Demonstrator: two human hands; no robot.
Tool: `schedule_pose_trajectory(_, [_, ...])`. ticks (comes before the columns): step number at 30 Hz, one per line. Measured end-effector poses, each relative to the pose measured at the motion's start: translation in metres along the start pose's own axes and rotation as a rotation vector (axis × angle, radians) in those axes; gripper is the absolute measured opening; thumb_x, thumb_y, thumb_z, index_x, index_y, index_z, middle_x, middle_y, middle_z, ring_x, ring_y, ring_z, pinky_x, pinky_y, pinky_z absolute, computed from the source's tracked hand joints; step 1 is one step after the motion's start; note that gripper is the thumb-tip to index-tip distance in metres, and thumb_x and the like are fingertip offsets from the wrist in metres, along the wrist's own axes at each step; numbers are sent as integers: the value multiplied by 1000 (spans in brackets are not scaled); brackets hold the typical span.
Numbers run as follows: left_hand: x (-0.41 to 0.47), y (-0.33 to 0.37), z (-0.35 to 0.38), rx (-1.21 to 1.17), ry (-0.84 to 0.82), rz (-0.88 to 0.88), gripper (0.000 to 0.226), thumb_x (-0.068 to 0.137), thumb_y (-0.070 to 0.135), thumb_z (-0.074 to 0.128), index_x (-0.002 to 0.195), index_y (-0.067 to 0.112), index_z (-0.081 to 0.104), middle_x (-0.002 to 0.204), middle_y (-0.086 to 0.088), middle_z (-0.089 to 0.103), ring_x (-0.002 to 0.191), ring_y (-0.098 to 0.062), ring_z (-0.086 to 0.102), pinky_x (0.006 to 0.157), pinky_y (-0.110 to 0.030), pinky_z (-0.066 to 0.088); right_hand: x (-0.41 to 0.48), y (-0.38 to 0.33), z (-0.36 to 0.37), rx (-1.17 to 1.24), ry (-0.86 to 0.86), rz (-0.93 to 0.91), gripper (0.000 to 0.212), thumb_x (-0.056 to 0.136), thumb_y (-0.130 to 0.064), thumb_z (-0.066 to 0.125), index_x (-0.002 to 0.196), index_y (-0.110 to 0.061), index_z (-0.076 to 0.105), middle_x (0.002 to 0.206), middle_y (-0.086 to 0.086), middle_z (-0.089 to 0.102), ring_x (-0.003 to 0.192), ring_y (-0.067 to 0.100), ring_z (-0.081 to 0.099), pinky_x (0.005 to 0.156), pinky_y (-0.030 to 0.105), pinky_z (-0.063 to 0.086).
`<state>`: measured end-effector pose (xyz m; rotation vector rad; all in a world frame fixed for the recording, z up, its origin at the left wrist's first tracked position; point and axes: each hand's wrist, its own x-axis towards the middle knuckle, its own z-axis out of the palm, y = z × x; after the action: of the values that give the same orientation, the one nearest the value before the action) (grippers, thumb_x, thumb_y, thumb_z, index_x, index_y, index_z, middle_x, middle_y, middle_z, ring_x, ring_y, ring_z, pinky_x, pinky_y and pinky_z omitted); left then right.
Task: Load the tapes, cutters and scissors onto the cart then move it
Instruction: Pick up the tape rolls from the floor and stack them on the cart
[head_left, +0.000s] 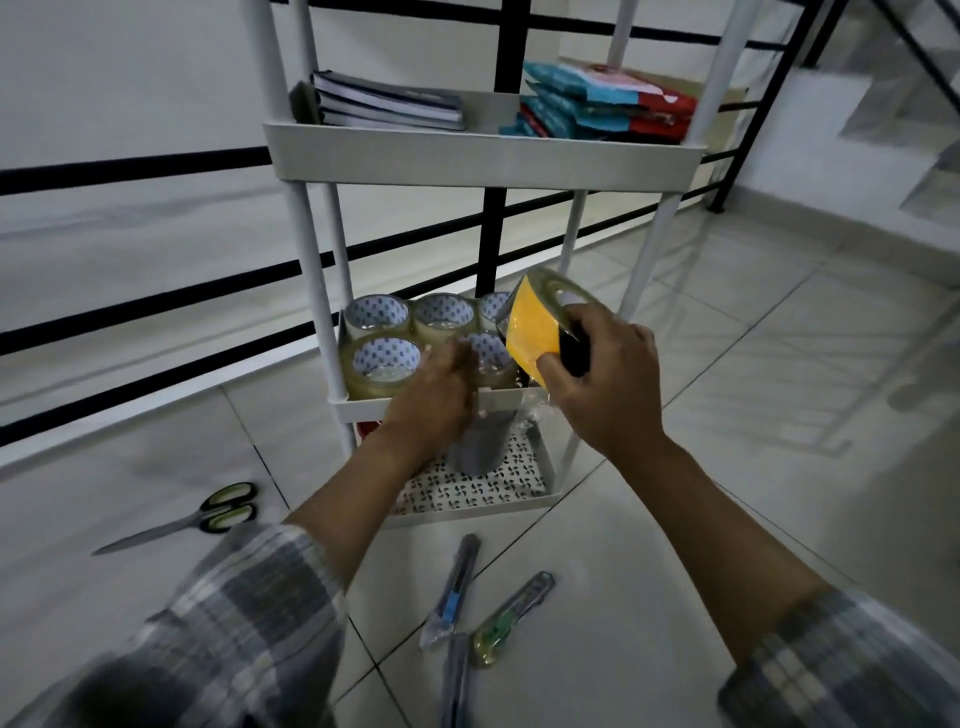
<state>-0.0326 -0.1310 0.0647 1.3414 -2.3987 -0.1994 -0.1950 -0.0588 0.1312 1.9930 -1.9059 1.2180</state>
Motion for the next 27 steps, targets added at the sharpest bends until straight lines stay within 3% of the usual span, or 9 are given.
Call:
schedule_pose_trajectory(2, [-18,-7,-1,-7,142,-154,46,94,16,39,139,3,33,145,-20,31,132,-39,31,113,-49,25,12,0,5,-20,-65,-12,37,76,-36,53,105,-13,59,86,-1,59,87,22,54,97,36,30])
schedule_pose_trajectory(4, [-40,-13,0,81,186,-302,57,96,25,33,143,-5,20,150,-27,22,140,-39,17,115,-42,6,27,-4,12,-64,-157,-58,41,79,-38,53,112,-12,58,96,3,62,98,24,55,105,42,26])
schedule_pose_trajectory(8, [-61,-23,14,261,161,-288,67,91,34,32,139,-11,23,147,-30,26,138,-39,24,112,-46,13,55,-14,35,-196,-352,-152,48,89,-37,56,131,-17,48,126,3,58,126,24,42,113,53,16])
schedule_pose_trajectory(12, [-63,-27,16,250,197,-236,65,90,28,17,142,-10,12,151,-29,9,141,-38,8,113,-44,7,67,-27,65,-171,-513,-165,56,89,-32,58,140,-18,39,139,7,48,134,30,33,109,55,28])
schedule_pose_trajectory(15, [-66,-32,19,276,208,-198,66,89,28,9,143,-9,7,152,-27,1,142,-36,2,113,-43,3,69,-32,87,-166,-568,-182,55,90,-27,58,140,-15,39,139,12,47,131,31,35,101,52,38])
schedule_pose_trajectory(20, [-65,-38,23,253,191,-179,66,86,25,3,143,-8,-2,152,-26,-9,142,-35,-9,117,-41,2,66,-30,109,-203,-606,-165,48,92,-20,57,136,-9,41,134,13,44,128,31,33,98,47,38])
schedule_pose_trajectory(23, [-65,-38,23,246,184,-182,67,86,27,2,143,-7,-3,152,-26,-11,142,-34,-11,116,-39,-3,64,-25,114,-167,-612,-172,56,94,-19,52,145,-9,31,139,15,40,132,33,31,101,42,35])
schedule_pose_trajectory(27, [-66,-34,17,229,162,-195,72,81,32,-7,144,-5,-6,152,-24,-15,141,-31,-15,114,-37,-9,49,-27,110,-120,-635,-64,72,95,-27,47,152,-22,2,161,3,3,148,23,-2,112,60,10])
